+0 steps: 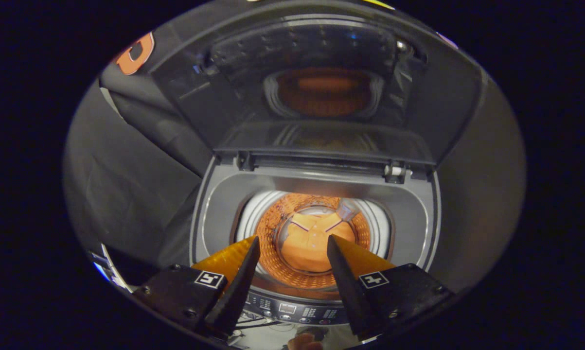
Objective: Put the clothes into the washing machine and then close the washing machine lid.
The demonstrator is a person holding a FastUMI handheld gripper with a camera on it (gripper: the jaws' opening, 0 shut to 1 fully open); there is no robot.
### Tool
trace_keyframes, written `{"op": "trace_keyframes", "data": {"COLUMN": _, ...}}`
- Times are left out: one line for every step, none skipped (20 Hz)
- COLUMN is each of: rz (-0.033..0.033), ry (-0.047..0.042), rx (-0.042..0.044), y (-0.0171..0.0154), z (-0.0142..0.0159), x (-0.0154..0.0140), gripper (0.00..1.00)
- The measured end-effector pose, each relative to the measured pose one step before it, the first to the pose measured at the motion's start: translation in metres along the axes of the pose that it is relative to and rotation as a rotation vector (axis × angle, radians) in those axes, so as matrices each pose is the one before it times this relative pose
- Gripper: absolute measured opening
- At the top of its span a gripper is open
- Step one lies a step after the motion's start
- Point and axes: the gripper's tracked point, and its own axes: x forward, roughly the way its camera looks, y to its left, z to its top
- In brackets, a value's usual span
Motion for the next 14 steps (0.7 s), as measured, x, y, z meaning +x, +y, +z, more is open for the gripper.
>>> {"op": "trace_keyframes", "data": {"rz": 0.00534, "ry": -0.01462, "rx": 0.00348, "y": 0.0036, "z": 0.00721, "x": -0.01237, "gripper": 0.86}}
{"op": "trace_keyframes", "data": {"rz": 0.00428, "ry": -0.01773, "rx": 0.00498, "y": 0.00451, "z": 0.00914, "x": -0.01277, "gripper": 0.86}}
{"op": "trace_keyframes", "data": {"rz": 0.00446, "ry": -0.02162, "rx": 0.00471, "y": 0.00327, "z": 0.01234, "x": -0.01417, "gripper": 0.86}}
{"op": "trace_keyframes", "data": {"rz": 0.0024, "ry": -0.02493, "rx": 0.00054, "y": 0.00351, "z": 0.01511, "x": -0.01606, "gripper": 0.86}}
{"op": "trace_keyframes", "data": {"rz": -0.00085, "ry": -0.02506, "rx": -0.00483, "y": 0.00027, "z": 0.01578, "x": -0.01513, "gripper": 0.86}}
{"op": "trace_keyframes", "data": {"rz": -0.00138, "ry": -0.02842, "rx": -0.00341, "y": -0.00074, "z": 0.01549, "x": -0.01334, "gripper": 0.86}}
{"op": "trace_keyframes", "data": {"rz": -0.00131, "ry": -0.03127, "rx": -0.00164, "y": 0.00041, "z": 0.01901, "x": -0.01354, "gripper": 0.86}}
{"op": "trace_keyframes", "data": {"rz": -0.00438, "ry": -0.03285, "rx": -0.00146, "y": 0.00375, "z": 0.0204, "x": -0.01328, "gripper": 0.86}}
{"op": "trace_keyframes", "data": {"rz": -0.00018, "ry": -0.03127, "rx": -0.00166, "y": 0.00231, "z": 0.01934, "x": -0.0128, "gripper": 0.86}}
{"op": "trace_keyframes", "data": {"rz": -0.001, "ry": -0.02701, "rx": -0.00199, "y": 0.00116, "z": 0.01567, "x": -0.00875, "gripper": 0.86}}
{"op": "trace_keyframes", "data": {"rz": 0.00101, "ry": -0.02123, "rx": -0.00196, "y": -0.00007, "z": 0.01313, "x": -0.00869, "gripper": 0.86}}
{"op": "trace_keyframes", "data": {"rz": -0.00263, "ry": -0.01804, "rx": -0.00414, "y": -0.00094, "z": 0.00989, "x": -0.0057, "gripper": 0.86}}
{"op": "trace_keyframes", "data": {"rz": -0.0055, "ry": -0.01325, "rx": -0.00591, "y": -0.00124, "z": 0.00768, "x": -0.00472, "gripper": 0.86}}
{"op": "trace_keyframes", "data": {"rz": -0.00255, "ry": -0.00691, "rx": -0.00411, "y": 0.00035, "z": 0.00526, "x": -0.00152, "gripper": 0.86}}
